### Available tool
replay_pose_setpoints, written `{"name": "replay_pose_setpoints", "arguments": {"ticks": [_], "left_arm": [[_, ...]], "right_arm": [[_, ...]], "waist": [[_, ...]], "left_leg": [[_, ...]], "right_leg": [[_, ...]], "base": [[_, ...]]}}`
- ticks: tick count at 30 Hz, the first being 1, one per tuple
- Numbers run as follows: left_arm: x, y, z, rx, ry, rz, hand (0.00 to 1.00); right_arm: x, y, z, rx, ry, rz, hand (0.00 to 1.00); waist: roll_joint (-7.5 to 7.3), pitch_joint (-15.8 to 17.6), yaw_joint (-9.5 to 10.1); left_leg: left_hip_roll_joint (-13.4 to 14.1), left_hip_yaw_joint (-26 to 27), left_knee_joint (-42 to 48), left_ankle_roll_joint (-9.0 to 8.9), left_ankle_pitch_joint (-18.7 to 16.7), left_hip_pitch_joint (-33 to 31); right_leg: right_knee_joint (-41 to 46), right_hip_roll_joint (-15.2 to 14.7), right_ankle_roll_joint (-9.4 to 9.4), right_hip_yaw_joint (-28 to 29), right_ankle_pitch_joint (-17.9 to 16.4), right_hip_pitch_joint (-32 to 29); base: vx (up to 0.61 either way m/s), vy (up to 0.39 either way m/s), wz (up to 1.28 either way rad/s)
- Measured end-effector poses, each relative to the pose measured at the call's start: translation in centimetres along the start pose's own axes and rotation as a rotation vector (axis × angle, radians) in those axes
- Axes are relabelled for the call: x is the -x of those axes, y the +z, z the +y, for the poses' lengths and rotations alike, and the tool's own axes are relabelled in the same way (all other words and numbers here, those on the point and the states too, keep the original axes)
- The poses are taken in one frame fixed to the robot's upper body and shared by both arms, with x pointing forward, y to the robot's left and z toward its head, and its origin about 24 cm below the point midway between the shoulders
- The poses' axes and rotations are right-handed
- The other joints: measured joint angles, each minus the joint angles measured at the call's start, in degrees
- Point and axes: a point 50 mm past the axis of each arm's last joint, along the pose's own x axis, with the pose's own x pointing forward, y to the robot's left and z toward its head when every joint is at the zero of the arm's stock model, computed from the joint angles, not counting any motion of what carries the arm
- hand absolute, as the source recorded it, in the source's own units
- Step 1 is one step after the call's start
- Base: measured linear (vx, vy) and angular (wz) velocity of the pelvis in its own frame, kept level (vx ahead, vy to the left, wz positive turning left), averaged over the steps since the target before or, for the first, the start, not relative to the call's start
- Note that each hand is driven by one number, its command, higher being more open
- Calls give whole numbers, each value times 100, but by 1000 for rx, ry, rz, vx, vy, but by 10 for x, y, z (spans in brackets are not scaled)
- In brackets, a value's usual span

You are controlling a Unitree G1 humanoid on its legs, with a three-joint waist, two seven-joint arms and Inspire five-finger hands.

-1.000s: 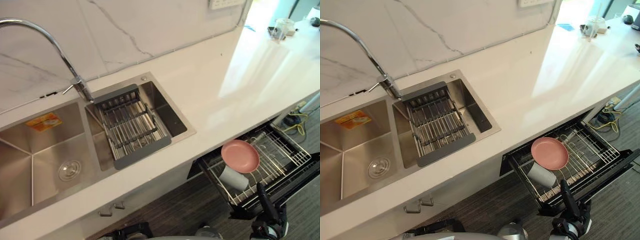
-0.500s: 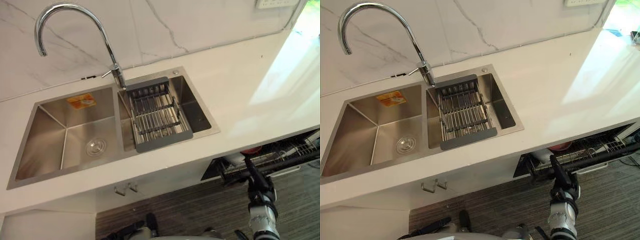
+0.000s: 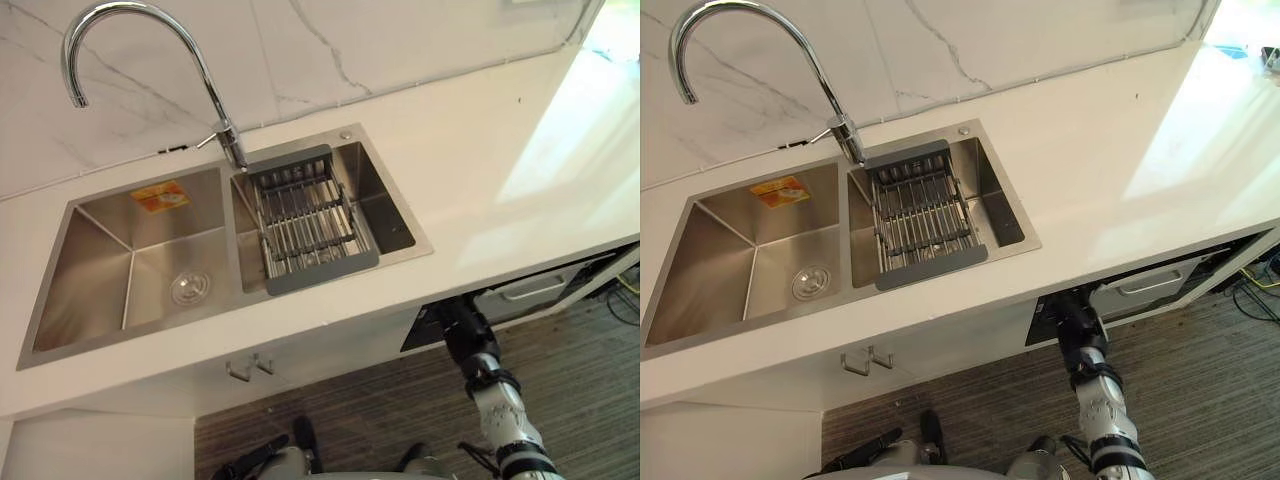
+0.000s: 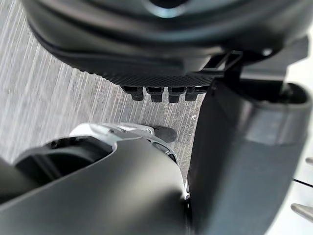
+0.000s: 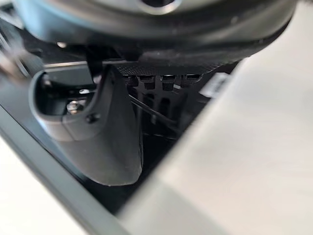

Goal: Walk over to the sink, pick up the cup, carry it to the dishwasher, place the cup inside the dishwasher, then close the dishwasher door

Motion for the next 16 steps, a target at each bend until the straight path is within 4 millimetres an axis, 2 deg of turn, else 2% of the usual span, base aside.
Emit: {"name": "replay_pose_setpoints", "arguments": {"ticks": [2,4,5,6,8,9,11,12,13,14,15,16], "left_arm": [[0,-2,-1,28,-13,-16,100],[0,-3,-5,27,-34,-21,100],[0,-3,-8,36,-50,-19,100],[0,-3,-8,38,-62,-17,100],[1,1,-5,28,-73,-10,100],[1,1,-4,17,-79,-1,100],[1,1,-3,-22,-84,24,100],[2,1,1,-56,-82,41,100],[3,2,6,-79,-81,56,100],[4,4,9,-91,-79,59,100],[6,6,15,-101,-68,76,100],[6,11,17,-108,-64,85,100]], "right_arm": [[20,-23,-4,115,83,105,100],[37,-45,-12,174,88,204,100],[49,-65,-17,192,74,285,100],[54,-74,-19,191,63,321,100],[71,-99,-27,217,19,435,100],[69,-96,-30,273,11,428,100],[67,-87,-38,328,-42,400,100],[72,-86,-49,345,-114,399,100],[79,-88,-60,359,-190,419,100],[83,-89,-66,361,-230,432,100],[92,-94,-76,368,-308,462,100],[101,-99,-84,361,-376,489,100]], "waist": [[-31,-9,-22],[-88,-23,-22],[-170,-59,-24],[-194,-76,-27],[-387,-68,-35],[-461,-84,-57],[-481,-76,-161],[-575,-77,-201],[-708,-103,-243],[-786,-112,-269],[-882,-153,-340],[-843,-161,-417]], "left_leg": [[45,15,-10,-51,11,45],[51,27,-39,-79,24,109],[27,34,-61,-103,5,147],[8,39,-62,-120,-18,177],[-118,118,-65,-120,-117,297],[-204,215,-77,-119,-192,337],[-293,208,-111,-91,-320,442],[-368,171,-146,-100,-368,613],[-421,93,-145,-112,-419,742],[-440,8,-125,-107,-450,780],[-444,-153,-108,-87,-499,827],[-329,-362,-80,-65,-515,868]], "right_leg": [[106,9,-4,18,-106,-2],[398,-93,56,28,-280,-45],[731,-220,48,47,-470,-126],[920,-300,57,62,-578,-163],[1585,-644,109,193,-964,-320],[1911,-824,130,361,-1076,-469],[2542,-1092,114,604,-1091,-637],[3142,-1282,25,1026,-1035,-808],[3623,-1375,-159,1483,-912,-959],[3829,-1408,-250,1681,-827,-1033],[4229,-1427,-363,2024,-537,-1181],[4580,-1363,-261,2362,-383,-1391]], "base": [[105,-29,-5],[143,-11,1],[170,-4,4],[192,-7,1],[198,-6,-15],[142,8,-25],[90,35,-1],[128,77,24],[175,84,27],[207,57,48],[222,6,71],[153,-12,62]]}}
